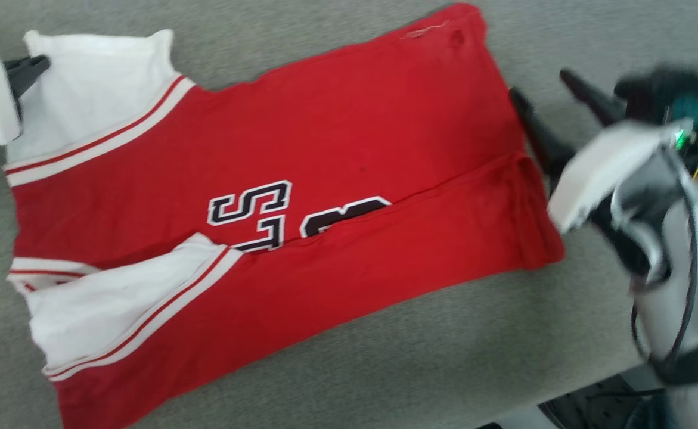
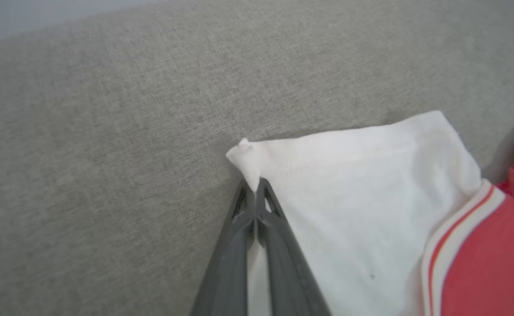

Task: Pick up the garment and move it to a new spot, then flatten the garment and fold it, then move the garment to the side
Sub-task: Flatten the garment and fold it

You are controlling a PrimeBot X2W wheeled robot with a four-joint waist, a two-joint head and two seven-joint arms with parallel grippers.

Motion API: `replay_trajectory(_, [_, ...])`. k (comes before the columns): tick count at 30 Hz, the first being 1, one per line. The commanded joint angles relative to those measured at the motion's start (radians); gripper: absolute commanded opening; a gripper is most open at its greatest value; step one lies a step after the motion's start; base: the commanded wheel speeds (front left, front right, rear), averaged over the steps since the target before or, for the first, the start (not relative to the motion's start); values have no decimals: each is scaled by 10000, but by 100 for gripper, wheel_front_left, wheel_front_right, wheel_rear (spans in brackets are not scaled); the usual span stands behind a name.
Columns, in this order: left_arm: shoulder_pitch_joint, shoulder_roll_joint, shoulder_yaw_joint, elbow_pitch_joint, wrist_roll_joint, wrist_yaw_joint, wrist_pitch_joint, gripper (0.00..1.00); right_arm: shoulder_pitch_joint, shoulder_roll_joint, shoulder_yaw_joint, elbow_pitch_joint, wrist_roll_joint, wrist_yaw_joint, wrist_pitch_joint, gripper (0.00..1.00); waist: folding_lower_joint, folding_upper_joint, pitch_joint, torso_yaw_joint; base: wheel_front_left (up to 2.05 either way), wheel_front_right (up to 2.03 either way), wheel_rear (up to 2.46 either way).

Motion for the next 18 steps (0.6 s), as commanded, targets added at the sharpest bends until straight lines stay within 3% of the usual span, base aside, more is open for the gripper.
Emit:
replay_trajectory(1, [-110, -202, -120, -231, 36, 8, -131, 0, -771, -126, 99, 546, 501, -1, 981, 100, -1, 0, 211, 343, 0, 0, 0])
replay_trajectory(10, [-416, -522, -350, -841, -224, 16, -444, 0, -3229, -338, -107, 2712, 1285, -3, 3451, 100, -1, 0, 683, 1162, 0, 0, 0])
replay_trajectory(18, [-596, -704, -630, -1131, -327, 17, -762, 0, -4500, -106, -427, 4753, 924, -3, 4134, 100, -1, 0, 863, 1603, 0, 0, 0])
